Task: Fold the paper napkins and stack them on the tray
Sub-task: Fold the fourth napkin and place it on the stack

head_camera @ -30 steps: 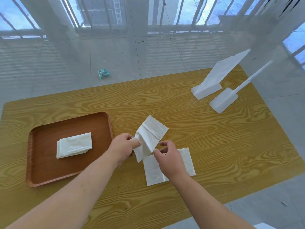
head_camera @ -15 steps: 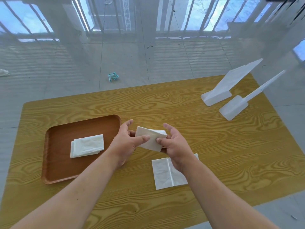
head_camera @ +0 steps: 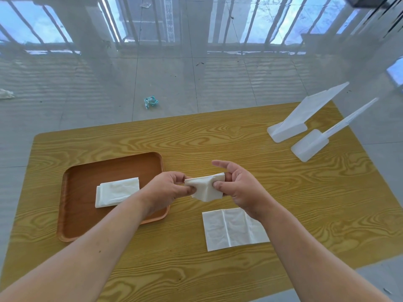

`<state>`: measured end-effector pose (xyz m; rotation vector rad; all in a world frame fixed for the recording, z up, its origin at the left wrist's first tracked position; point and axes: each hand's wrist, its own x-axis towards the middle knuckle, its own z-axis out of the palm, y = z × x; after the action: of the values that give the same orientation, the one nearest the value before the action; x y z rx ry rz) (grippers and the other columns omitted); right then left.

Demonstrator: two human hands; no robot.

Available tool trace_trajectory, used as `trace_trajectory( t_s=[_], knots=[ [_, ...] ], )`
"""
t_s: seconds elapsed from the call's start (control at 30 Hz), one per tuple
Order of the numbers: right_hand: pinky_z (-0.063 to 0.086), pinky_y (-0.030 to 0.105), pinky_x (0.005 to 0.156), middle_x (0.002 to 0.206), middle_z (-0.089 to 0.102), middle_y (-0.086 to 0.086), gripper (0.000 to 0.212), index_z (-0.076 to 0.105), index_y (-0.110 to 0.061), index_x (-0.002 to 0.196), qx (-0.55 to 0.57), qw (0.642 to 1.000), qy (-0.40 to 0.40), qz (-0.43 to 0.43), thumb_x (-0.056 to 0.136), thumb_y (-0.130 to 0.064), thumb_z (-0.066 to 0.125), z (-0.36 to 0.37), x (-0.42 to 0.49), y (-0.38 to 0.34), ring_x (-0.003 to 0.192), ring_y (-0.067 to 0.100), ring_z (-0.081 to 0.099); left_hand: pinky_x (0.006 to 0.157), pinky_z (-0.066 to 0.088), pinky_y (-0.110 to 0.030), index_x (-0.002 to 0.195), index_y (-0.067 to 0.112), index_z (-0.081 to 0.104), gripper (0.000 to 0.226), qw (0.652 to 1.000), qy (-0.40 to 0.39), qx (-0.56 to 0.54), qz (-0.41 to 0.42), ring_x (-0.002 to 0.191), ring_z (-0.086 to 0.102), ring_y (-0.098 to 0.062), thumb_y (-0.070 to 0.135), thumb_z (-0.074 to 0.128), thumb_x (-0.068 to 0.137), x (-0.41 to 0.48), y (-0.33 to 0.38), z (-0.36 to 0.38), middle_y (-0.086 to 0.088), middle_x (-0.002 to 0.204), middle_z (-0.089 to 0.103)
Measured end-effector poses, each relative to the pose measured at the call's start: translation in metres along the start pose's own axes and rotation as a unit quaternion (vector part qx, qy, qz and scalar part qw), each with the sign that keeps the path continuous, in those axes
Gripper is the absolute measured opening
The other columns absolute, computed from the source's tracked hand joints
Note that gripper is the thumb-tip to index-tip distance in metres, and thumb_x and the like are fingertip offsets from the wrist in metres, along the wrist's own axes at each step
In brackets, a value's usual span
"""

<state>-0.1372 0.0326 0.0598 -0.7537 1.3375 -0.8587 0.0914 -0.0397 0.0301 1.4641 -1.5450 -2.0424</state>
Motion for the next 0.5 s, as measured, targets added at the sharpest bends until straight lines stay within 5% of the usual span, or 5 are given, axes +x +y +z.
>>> trace_trajectory(
  t_s=[0.13, 0.23, 0.37, 0.5],
  knots=[
    [0.056, 0.027, 0.077, 0.103, 0.081, 0.013, 0.047, 0.062, -0.026, 0.136, -0.099, 0.993, 0.044, 0.037, 0.094, -0.007, 0.07, -0.007, -0.001, 0.01, 0.086, 0.016, 0.072, 0.092, 0.052, -0.031, 0.096, 0.018, 0.081, 0.005, 1.0, 0.025, 0.002, 0.017, 0.093, 0.07, -0.014, 0.021, 0.079, 0.094, -0.004, 0.002, 0.001, -0.002, 0.097, 0.082],
    [0.051, 0.022, 0.067, 0.091, 0.076, 0.007, 0.02, 0.076, -0.022, 0.111, -0.08, 0.992, 0.084, 0.05, 0.092, -0.016, 0.077, -0.007, 0.0, 0.018, 0.079, 0.013, 0.065, 0.085, 0.049, -0.029, 0.101, 0.007, 0.077, 0.012, 0.999, 0.025, -0.039, 0.022, 0.086, 0.064, -0.014, 0.017, 0.076, 0.096, -0.005, 0.005, 0.003, -0.001, 0.092, 0.075],
    [0.048, 0.027, 0.084, 0.091, 0.079, -0.006, 0.011, 0.079, -0.018, 0.101, -0.001, 0.996, 0.079, 0.051, 0.091, -0.023, 0.081, -0.001, 0.001, 0.022, 0.085, 0.004, 0.071, 0.073, 0.049, -0.03, 0.098, 0.018, 0.079, 0.004, 0.99, 0.019, -0.137, -0.004, 0.08, 0.061, -0.025, 0.02, 0.077, 0.094, -0.007, 0.012, 0.009, -0.007, 0.093, 0.072],
    [0.056, 0.046, 0.095, 0.113, 0.079, 0.01, 0.026, 0.079, -0.013, 0.119, 0.143, 0.985, -0.013, 0.092, 0.096, -0.022, 0.074, 0.005, 0.0, 0.02, 0.101, 0.024, 0.073, 0.058, 0.057, -0.03, 0.09, 0.024, 0.081, 0.01, 0.98, 0.043, -0.191, -0.027, 0.075, 0.075, -0.018, 0.023, 0.073, 0.097, -0.008, 0.014, 0.014, -0.005, 0.091, 0.081]
  ],
)
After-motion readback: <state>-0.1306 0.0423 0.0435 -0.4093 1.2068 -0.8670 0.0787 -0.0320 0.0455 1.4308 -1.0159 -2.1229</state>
